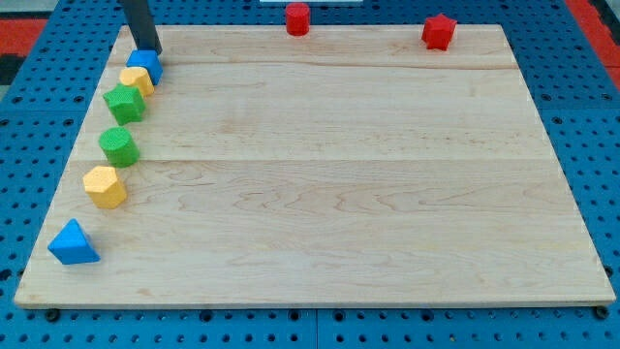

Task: Point the arm below to the red star

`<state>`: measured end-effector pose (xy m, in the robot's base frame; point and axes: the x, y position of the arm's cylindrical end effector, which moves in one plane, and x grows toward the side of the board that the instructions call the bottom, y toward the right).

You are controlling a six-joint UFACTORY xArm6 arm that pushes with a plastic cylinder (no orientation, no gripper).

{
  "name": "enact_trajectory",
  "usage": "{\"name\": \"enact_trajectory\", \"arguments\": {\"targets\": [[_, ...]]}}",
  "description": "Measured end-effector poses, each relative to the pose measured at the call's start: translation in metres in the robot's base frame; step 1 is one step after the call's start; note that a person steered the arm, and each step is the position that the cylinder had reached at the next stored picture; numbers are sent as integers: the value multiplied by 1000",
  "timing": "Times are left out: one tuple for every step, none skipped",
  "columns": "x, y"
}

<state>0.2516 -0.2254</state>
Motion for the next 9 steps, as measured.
{"name": "enact_trajectory", "arguments": {"targets": [[0,1],[-3,28],[6,73],[10,128],[15,185],[-21,195],[-31,239],[-35,286],[-28,314]]}}
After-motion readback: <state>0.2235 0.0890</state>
